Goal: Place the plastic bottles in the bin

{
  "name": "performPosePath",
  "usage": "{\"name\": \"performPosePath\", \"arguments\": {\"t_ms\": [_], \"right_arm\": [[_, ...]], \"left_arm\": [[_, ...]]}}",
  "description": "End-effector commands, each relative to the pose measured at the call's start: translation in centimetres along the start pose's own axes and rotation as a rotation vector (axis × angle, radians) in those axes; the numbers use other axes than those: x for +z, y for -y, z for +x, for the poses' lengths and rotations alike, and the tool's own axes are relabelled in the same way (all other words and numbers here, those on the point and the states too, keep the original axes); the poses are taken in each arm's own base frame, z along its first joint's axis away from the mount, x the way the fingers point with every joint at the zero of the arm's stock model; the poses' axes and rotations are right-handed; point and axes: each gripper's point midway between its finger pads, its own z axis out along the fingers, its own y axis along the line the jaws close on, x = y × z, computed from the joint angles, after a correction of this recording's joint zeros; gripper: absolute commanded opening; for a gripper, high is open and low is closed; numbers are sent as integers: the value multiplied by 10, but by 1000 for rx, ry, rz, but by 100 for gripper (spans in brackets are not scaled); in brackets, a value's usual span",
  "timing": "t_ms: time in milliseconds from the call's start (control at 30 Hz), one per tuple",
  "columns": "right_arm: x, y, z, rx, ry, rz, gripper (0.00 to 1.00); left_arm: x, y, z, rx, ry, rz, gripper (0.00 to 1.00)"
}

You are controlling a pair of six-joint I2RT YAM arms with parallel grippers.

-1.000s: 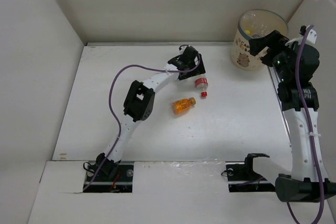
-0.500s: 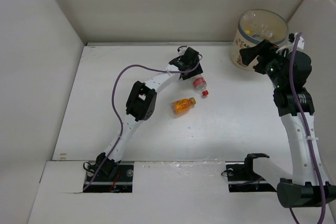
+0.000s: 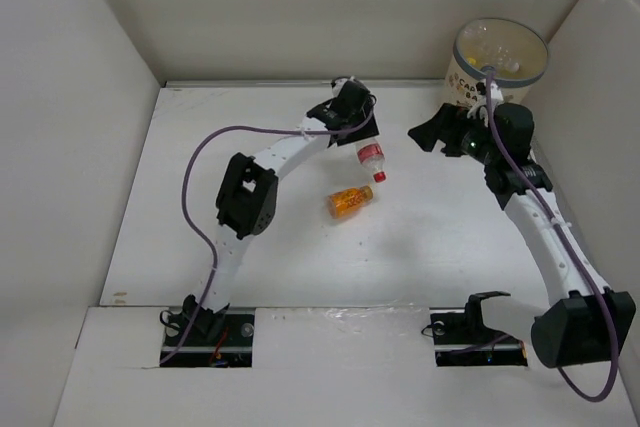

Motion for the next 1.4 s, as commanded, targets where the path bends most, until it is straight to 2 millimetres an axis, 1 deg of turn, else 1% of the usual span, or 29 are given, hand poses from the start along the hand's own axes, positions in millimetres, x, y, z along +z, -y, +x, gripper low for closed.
{"name": "performPosePath", "arguments": {"t_ms": [0, 33, 67, 100, 167, 200, 233, 300, 333, 367, 400, 433, 567, 633, 667, 700, 733, 767, 867, 900, 1000, 1033, 1067, 1133, 1167, 1233, 1267, 1300, 1367], "right_arm": [[-2, -47, -5, -119, 48, -269, 100], [2, -53, -1, -145, 47, -306, 100], [8, -54, 5, -142, 28, -319, 100], [12, -55, 10, -154, 14, -326, 100], [22, -61, 14, -153, -5, -341, 100], [25, -62, 19, -150, -18, -345, 100], [28, -71, 20, -159, -20, -369, 100], [35, -80, 21, -161, -19, -398, 100], [37, -83, 26, -159, -32, -405, 100], [37, -94, 22, -172, -16, -424, 100], [41, -96, 25, -175, -17, -433, 100], [45, -98, 27, -178, -18, -443, 100], [47, -117, 21, -180, 13, -506, 100], [53, -125, 20, -173, 10, -532, 100], [55, -125, 19, -173, 10, -532, 100], [56, -128, 24, -160, -10, -545, 97], [58, -134, 23, -166, -3, -560, 94], [62, -138, 25, -157, -11, -568, 83], [70, -136, 30, -143, -30, -574, 68], [68, -138, 31, -133, -40, -586, 58], [73, -137, 35, -121, -50, -593, 54], [73, -138, 35, -108, -54, -592, 46], [72, -141, 29, -101, -41, -601, 37], [72, -144, 27, -96, -40, -615, 13], [72, -145, 27, -87, -43, -615, 3], [71, -147, 23, -90, -35, -619, 0], [71, -147, 23, -80, -38, -618, 0], [72, -146, 22, -78, -32, -608, 0], [72, -146, 22, -78, -32, -608, 0]], "left_arm": [[-104, 57, -77, 80, 185, 204, 0], [-111, 59, -78, 91, 186, 216, 0], [-131, 63, -85, 88, 210, 237, 0], [-135, 61, -81, 101, 198, 240, 0], [-150, 63, -82, 101, 205, 265, 0], [-170, 72, -89, 101, 230, 315, 0], [-173, 68, -85, 101, 224, 309, 0], [-195, 77, -89, 105, 240, 368, 0], [-200, 80, -87, 109, 233, 393, 0], [-207, 83, -88, 111, 234, 410, 0], [-209, 83, -85, 114, 224, 420, 0], [-222, 88, -90, 115, 242, 447, 0], [-232, 91, -79, 127, 227, 487, 0], [-229, 89, -76, 128, 219, 480, 0], [-235, 92, -81, 117, 235, 497, 0], [-233, 91, -76, 120, 220, 500, 0], [-231, 93, -71, 125, 213, 504, 0], [-238, 97, -73, 115, 222, 530, 0], [-247, 99, -75, 93, 231, 546, 0], [-246, 98, -77, 89, 239, 537, 0], [-256, 103, -83, 80, 259, 559, 0], [-267, 107, -89, 79, 282, 579, 0], [-267, 109, -88, 83, 274, 588, 0], [-273, 114, -91, 74, 282, 612, 0], [-282, 116, -95, 74, 295, 624, 0], [-289, 119, -99, 63, 310, 642, 0], [-291, 120, -100, 63, 317, 649, 21], [-296, 121, -101, 63, 324, 655, 36], [-302, 122, -106, 59, 346, 662, 58]]}}
